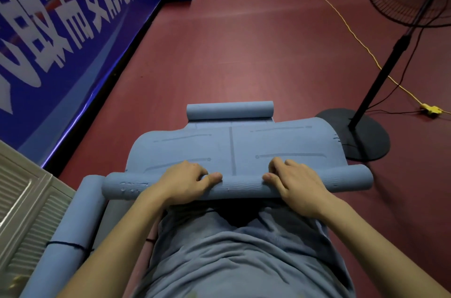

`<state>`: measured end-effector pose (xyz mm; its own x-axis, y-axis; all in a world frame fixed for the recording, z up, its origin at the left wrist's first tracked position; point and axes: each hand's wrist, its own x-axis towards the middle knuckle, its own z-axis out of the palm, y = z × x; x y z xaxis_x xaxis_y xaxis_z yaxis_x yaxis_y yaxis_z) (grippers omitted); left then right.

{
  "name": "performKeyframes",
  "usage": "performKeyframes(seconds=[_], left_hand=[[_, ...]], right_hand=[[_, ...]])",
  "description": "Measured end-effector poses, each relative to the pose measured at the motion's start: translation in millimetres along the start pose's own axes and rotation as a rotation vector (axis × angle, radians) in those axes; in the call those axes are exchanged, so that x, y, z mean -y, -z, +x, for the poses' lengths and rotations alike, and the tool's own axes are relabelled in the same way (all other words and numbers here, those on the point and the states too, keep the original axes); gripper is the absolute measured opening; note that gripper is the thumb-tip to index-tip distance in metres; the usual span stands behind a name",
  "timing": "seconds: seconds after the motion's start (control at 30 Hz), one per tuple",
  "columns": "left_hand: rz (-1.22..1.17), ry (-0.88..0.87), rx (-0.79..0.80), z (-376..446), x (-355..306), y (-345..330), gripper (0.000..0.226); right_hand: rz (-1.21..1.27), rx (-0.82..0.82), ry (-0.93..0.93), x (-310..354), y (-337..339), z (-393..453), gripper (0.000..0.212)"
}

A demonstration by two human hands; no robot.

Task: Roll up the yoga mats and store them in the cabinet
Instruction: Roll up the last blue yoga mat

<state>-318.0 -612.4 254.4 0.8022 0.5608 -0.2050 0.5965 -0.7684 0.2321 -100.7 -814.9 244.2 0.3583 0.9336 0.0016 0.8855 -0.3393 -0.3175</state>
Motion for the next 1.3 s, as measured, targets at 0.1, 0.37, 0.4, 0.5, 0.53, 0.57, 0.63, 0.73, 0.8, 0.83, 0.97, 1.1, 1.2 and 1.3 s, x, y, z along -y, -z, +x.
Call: performKeyframes(seconds=[0.1,0.37,0.4,0.5,0.53,0.57,0.63,0.73,0.8,0.83,0.97,1.1,1.2,1.3], left_hand=[[-0.024,0.006,-0.051,-13,-5,-12,0.065],[-0.146,0.090,0.042,16,-4,-1,0.043],[-0.129,0.107,0.038,18,-4,-3,0.043],[-0.094,0.155,0.015,18,-7,-6,0.041],[-0.097,0.165,0.018,18,-8,-6,0.041],[-0.096,0.169,0.016,18,-10,-5,0.041],[-0.057,0.160,-0.023,20,-11,-5,0.043],[0.002,0.171,-0.129,24,-17,-6,0.043],[-0.005,0.166,-0.178,25,-23,-6,0.035],[-0.004,0.149,-0.198,24,-26,-8,0.030],[-0.001,-0.007,-0.404,14,-29,-26,0.032],[-0.031,-0.126,-0.555,4,-16,-35,0.045],[0.020,-0.159,-0.545,-5,-15,-34,0.060],[0.010,-0.167,-0.562,-11,-9,-39,0.062]], right_hand=[[0.016,-0.004,0.063,-5,-7,-14,0.041],[0.024,-0.045,0.128,-11,-11,4,0.037],[0.005,-0.059,0.132,-10,-11,4,0.037],[-0.005,-0.084,0.147,-8,-10,3,0.045],[-0.008,-0.076,0.155,-9,-9,3,0.050],[-0.016,-0.071,0.165,-10,-9,3,0.053],[-0.040,-0.090,0.168,-9,-8,6,0.055],[-0.107,-0.119,0.136,-3,-6,13,0.055],[-0.156,-0.102,0.125,0,-5,16,0.055],[-0.174,-0.081,0.120,0,-4,17,0.055],[-0.205,-0.012,0.104,3,2,22,0.043],[-0.178,-0.012,0.081,5,5,24,0.039],[-0.182,0.000,0.056,5,7,30,0.037],[-0.194,0.025,0.044,6,7,34,0.037]])
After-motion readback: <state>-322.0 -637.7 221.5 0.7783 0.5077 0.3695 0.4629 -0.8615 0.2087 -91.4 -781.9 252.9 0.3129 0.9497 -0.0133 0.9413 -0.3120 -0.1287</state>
